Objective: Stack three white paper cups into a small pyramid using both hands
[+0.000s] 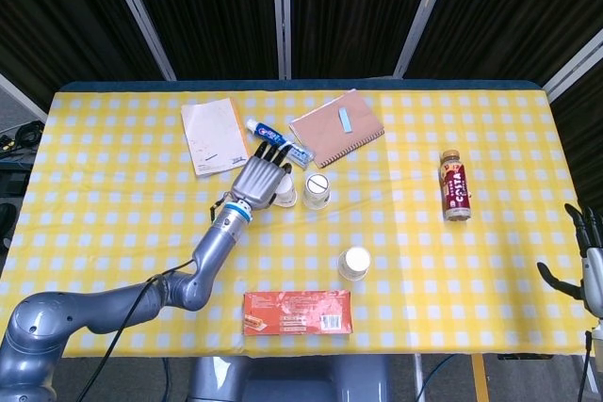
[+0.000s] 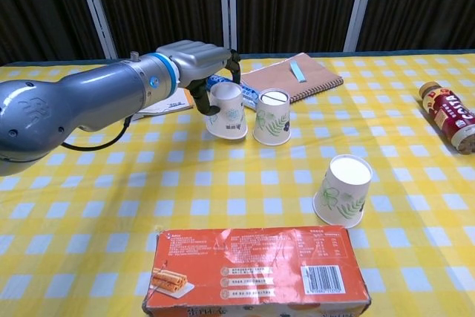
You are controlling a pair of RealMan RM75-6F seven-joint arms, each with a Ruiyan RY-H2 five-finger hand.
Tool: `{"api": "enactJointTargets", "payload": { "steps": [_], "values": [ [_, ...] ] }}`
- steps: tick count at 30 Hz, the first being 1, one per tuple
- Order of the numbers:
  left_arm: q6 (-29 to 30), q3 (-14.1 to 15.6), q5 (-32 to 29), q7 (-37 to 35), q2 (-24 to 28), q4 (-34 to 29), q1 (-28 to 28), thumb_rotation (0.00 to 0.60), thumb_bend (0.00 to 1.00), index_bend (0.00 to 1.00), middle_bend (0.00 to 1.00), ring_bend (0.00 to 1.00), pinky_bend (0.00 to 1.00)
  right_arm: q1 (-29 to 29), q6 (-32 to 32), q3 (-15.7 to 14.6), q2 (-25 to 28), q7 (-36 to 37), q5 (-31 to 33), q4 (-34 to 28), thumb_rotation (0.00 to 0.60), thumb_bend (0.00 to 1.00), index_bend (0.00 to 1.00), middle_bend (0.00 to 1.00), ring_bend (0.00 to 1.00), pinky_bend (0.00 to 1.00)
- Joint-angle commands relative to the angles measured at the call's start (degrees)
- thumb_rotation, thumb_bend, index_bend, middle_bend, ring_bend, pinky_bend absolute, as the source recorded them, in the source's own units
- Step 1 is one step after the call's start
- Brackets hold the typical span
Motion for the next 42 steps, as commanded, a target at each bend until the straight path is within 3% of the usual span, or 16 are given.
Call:
{"api": "enactJointTargets", "payload": {
  "steps": [1, 5, 10, 14, 17, 21, 25, 33, 37, 42],
  "values": [
    [0.3, 0.7, 0.5, -0.4, -0.4, 0.6, -0.3, 0.6, 0.34, 0.14, 0.0, 0.0, 0.0, 0.0, 0.0, 0.0, 0.0, 0.0, -0.1, 0.0, 0.6, 0.13, 0.01, 0.0, 0.0, 0.0],
    [1.3, 1.5, 0.5, -0.6, 0.2, 0.0, 0.1, 0.6, 0.28, 0.0, 0.0, 0.0, 0.0, -0.1, 0.2, -0.1, 0.0, -0.3, -0.3, -0.2, 0.6, 0.13, 0.01, 0.0, 0.0, 0.0],
    [4.5, 2.6, 1.8, -1.3, 2.6, -3.6, 2.0, 0.6, 0.26, 0.0, 0.0, 0.0, 0.0, -0.2, 0.8, -0.3, 0.0, -0.8, -1.2, -0.7, 0.6, 0.13, 0.01, 0.0, 0.0, 0.0],
    [8.8, 4.5, 4.7, -3.6, 6.8, -10.9, 5.8, 0.6, 0.26, 0.0, 0.0, 0.0, 0.0, -0.4, 1.4, -0.6, 0.1, -1.2, -2.0, -1.3, 0.6, 0.13, 0.01, 0.0, 0.0, 0.0],
    [12.8, 6.9, 7.8, -4.7, 10.6, -16.9, 9.3, 0.6, 0.26, 0.0, 0.0, 0.0, 0.0, -0.5, 1.7, -0.9, 0.1, -1.6, -2.6, -1.6, 0.6, 0.13, 0.01, 0.0, 0.0, 0.0],
    [21.9, 13.0, 15.2, -7.1, 18.5, -28.2, 17.2, 0.6, 0.26, 0.0, 0.0, 0.0, 0.0, -0.8, 2.6, -1.5, 0.3, -2.7, -4.0, -2.6, 0.6, 0.13, 0.01, 0.0, 0.0, 0.0],
    [30.2, 19.3, 23.0, -12.3, 24.0, -34.1, 25.2, 0.6, 0.25, 0.0, 0.0, 0.0, 0.0, -1.0, 3.3, -2.2, 0.8, -3.5, -5.6, -4.3, 0.6, 0.13, 0.01, 0.0, 0.0, 0.0],
    [45.3, 29.9, 35.0, -16.1, 31.4, -35.4, 39.0, 0.6, 0.25, 0.0, 0.0, 0.0, 0.0, -0.8, 3.5, -3.2, 0.6, -7.0, -7.5, -6.2, 0.6, 0.13, 0.02, 0.0, 0.0, 0.0],
    [49.5, 31.8, 38.3, -17.8, 32.9, -34.4, 43.3, 0.6, 0.25, 0.0, 0.0, 0.0, 0.0, -0.1, 3.0, -3.8, 0.4, -10.6, -9.1, -7.7, 0.6, 0.13, 0.09, 0.0, 0.0, 0.0],
    [52.6, 31.9, 41.4, -20.3, 33.8, -32.6, 47.1, 0.6, 0.25, 0.0, 0.0, 0.0, 0.0, 2.8, -1.2, -4.6, 1.2, -17.2, -11.9, -14.4, 0.6, 0.13, 0.13, 0.0, 0.0, 0.0]
  ]
}}
